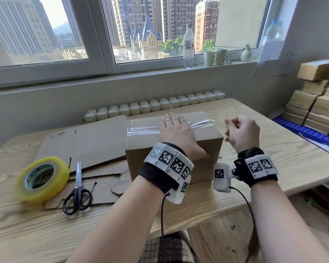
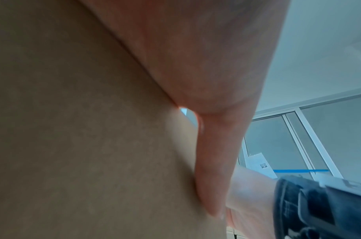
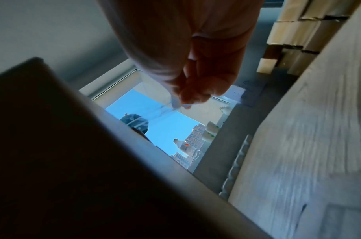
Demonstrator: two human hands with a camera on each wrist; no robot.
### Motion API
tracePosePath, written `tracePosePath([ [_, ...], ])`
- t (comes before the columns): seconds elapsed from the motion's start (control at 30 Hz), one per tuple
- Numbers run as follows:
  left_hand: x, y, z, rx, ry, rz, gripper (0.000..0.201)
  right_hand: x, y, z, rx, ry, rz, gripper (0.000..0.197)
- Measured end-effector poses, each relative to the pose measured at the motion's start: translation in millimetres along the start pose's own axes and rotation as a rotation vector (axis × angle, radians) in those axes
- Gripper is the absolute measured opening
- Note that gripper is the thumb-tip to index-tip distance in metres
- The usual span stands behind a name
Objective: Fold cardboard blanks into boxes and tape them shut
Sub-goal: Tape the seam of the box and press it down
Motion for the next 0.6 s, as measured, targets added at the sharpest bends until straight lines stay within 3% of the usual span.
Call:
tracePosePath([
  [0.13, 0.2, 1.6, 2.3, 0.004, -0.003, -0.005, 0.132, -8.6, -18.4, 11.5, 0.061, -0.105, -0.086, 0.021],
  [0.23, 0.9, 2.7, 8.2, 0.032, -0.042, 0.004, 0.125, -13.7, -35.1, 14.0, 0.014, -0.125, -0.155, 0.008],
  [0.43, 2.3, 3.3, 31.7, 0.081, -0.164, 0.021, 0.112, -15.4, -39.5, 12.2, 0.082, -0.106, -0.238, 0.001],
  [0.6, 3.2, 5.4, 38.3, 0.09, -0.176, 0.028, 0.106, -19.7, -51.1, 35.1, 0.34, -0.269, -0.229, 0.021],
])
Point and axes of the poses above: each hand's wrist, its own x-axis towards the middle knuckle, its own y-axis out of the back of the hand, z = x × y, the point moved 6 cm from there along x, towards the middle knuckle, and after that the axes turned 10 degrees about -z, right-handed, at the moved point
